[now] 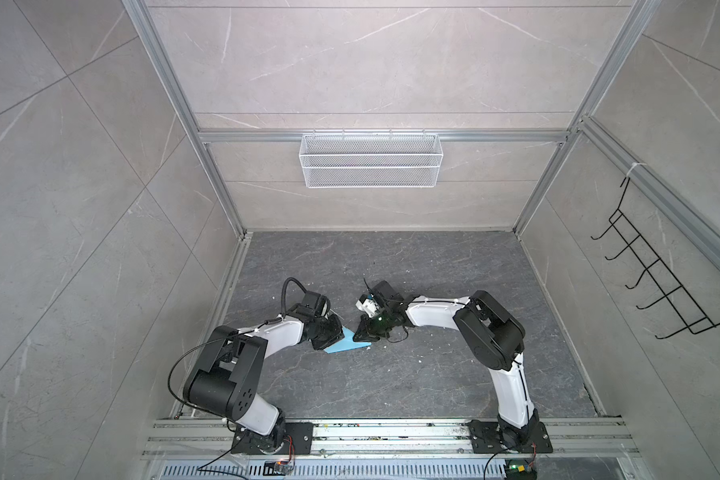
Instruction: Fold a paper plane with a square sheet of paper (pick it up from the middle)
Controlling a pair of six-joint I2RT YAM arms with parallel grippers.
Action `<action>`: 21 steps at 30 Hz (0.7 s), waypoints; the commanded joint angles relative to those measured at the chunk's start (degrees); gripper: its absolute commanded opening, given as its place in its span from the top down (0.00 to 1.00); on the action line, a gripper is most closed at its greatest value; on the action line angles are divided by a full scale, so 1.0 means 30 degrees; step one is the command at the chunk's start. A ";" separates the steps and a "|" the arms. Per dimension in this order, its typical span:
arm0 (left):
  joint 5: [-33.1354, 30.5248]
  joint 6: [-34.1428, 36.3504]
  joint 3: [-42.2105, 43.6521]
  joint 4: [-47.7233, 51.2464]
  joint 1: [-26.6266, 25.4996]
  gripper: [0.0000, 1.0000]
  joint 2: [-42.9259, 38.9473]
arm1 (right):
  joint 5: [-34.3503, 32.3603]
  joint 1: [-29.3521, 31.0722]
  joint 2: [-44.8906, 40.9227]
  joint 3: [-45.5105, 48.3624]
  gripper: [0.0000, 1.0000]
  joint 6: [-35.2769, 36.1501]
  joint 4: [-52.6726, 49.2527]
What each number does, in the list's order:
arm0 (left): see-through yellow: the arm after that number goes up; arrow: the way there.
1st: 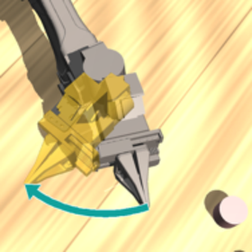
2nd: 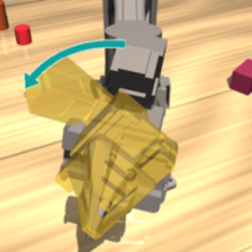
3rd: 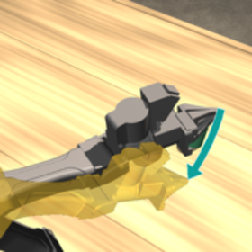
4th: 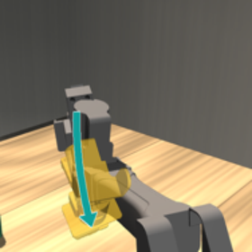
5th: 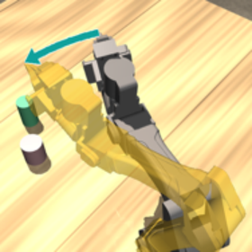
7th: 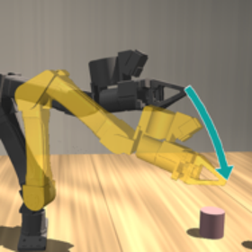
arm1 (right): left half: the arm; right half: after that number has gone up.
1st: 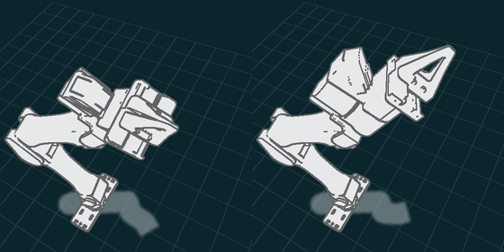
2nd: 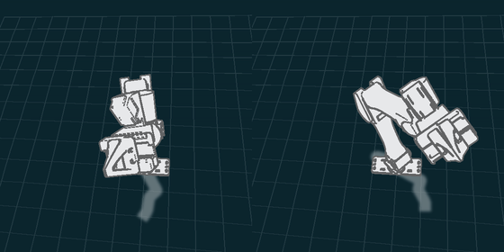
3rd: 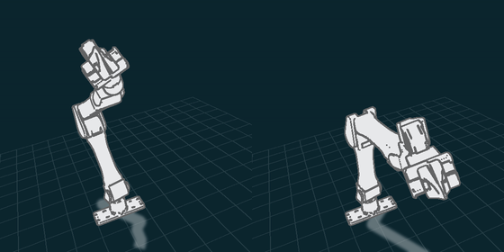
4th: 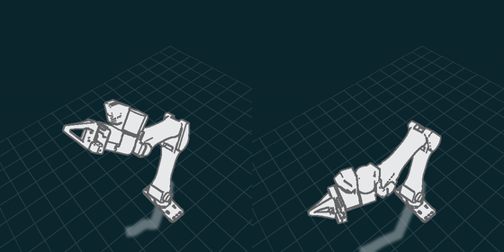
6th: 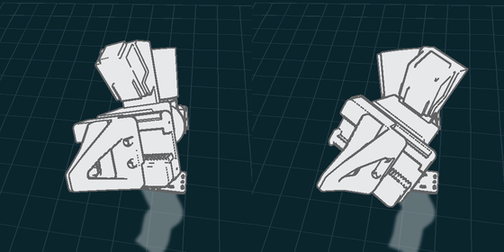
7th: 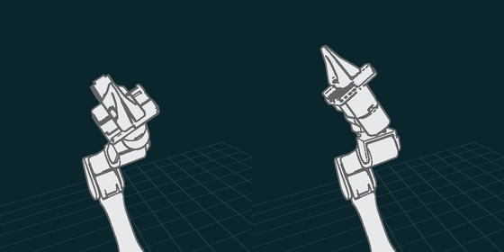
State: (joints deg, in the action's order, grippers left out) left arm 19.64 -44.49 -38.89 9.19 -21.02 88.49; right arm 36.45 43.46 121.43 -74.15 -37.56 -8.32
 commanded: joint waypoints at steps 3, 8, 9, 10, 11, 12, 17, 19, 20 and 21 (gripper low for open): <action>-0.1797 -0.0031 -0.0336 0.1463 0.0025 0.90 -0.0241 | -0.1582 -0.0133 0.1203 0.0405 0.92 0.0092 -0.2485; -0.2497 0.0228 -0.0449 0.2256 0.0172 0.90 -0.0185 | -0.1623 -0.0132 0.1243 0.0405 0.92 0.0173 -0.2566; -0.2594 0.0293 -0.0473 0.2395 0.0233 0.90 -0.0176 | -0.1622 -0.0127 0.1271 0.0450 0.92 0.0179 -0.2562; -0.2672 0.0398 -0.0524 0.2539 0.0294 0.90 -0.0151 | -0.1649 -0.0140 0.1273 0.0446 0.91 0.0182 -0.2594; -0.2735 0.0524 -0.0542 0.2715 0.0398 0.90 -0.0118 | -0.1657 -0.0132 0.1267 0.0435 0.91 0.0215 -0.2616; -0.2738 0.0619 -0.0544 0.2837 0.0522 0.90 -0.0085 | -0.1689 -0.0134 0.1244 0.0457 0.92 0.0208 -0.2620; -0.1988 0.0957 -0.0296 0.2771 0.1477 0.90 0.0167 | -0.1697 -0.0169 0.1223 0.0433 0.92 0.0264 -0.2648; -0.1651 0.1058 -0.0172 0.2692 0.1947 0.90 0.0182 | -0.1713 -0.0135 0.1218 0.0439 0.91 0.0265 -0.2651; -0.1521 0.1127 -0.0117 0.2679 0.2184 0.90 0.0182 | -0.1715 -0.0132 0.1214 0.0436 0.91 0.0255 -0.2651; -0.1463 0.1194 -0.0074 0.2727 0.2408 0.90 0.0153 | -0.1719 -0.0132 0.1213 0.0456 0.91 0.0270 -0.2664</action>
State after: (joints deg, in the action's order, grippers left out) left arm 17.23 -43.05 -40.36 13.50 -15.97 88.42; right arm 36.45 43.46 121.47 -74.15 -37.54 -8.38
